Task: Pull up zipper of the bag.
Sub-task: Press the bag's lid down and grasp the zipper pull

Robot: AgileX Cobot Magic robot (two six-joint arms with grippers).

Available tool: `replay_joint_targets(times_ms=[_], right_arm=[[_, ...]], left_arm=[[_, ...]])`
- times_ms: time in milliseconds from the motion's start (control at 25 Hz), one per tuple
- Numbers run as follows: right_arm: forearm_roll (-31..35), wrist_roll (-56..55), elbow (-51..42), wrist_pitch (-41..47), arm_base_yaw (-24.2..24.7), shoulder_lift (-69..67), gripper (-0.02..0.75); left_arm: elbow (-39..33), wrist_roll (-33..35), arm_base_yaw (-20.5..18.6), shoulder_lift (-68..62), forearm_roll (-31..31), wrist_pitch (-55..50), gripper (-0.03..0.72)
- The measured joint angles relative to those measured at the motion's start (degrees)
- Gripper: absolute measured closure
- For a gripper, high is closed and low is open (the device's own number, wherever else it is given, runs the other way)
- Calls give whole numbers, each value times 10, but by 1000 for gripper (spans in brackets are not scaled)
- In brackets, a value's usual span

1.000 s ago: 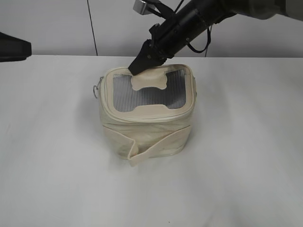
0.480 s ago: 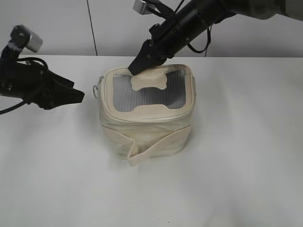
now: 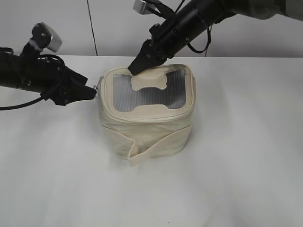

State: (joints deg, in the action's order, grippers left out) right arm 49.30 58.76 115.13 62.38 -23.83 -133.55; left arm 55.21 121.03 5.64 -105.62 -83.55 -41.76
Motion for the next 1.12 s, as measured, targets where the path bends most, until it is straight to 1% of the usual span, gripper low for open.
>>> replay_joint_targets(times_ms=[200, 240, 280, 320, 360, 480, 560, 720, 960, 1040, 1120], right_arm=[[-1, -2, 0, 0, 0, 0, 696], [-3, -2, 0, 0, 1, 0, 696], [-5, -2, 1, -1, 1, 0, 696], [-7, -3, 0, -4, 1, 0, 696], [-9, -4, 0, -5, 2, 0, 696], [-9, -7, 1, -5, 2, 0, 696], [-8, -10, 1, -5, 2, 0, 696], [-7, -13, 1, -5, 0, 0, 696], [-6, -36, 1, -4, 0, 0, 696], [-4, -44, 1, -4, 0, 0, 696], [-3, -54, 1, -5, -1, 0, 696]], left_arm=[[29, 1, 32, -23, 24, 6, 226], [32, 1, 36, -24, 26, 13, 250], [34, 1, 43, -25, 26, 25, 303], [35, 1, 48, -25, 29, 35, 372], [37, 1, 53, -25, 33, 40, 407], [41, -10, 56, -25, 59, 50, 405], [42, -39, 58, -25, 96, 61, 405], [43, -126, 63, -15, 176, 76, 405], [38, -255, 64, 27, 278, 72, 405], [23, -285, 64, 47, 297, 75, 405], [0, -298, 65, 72, 306, 79, 405]])
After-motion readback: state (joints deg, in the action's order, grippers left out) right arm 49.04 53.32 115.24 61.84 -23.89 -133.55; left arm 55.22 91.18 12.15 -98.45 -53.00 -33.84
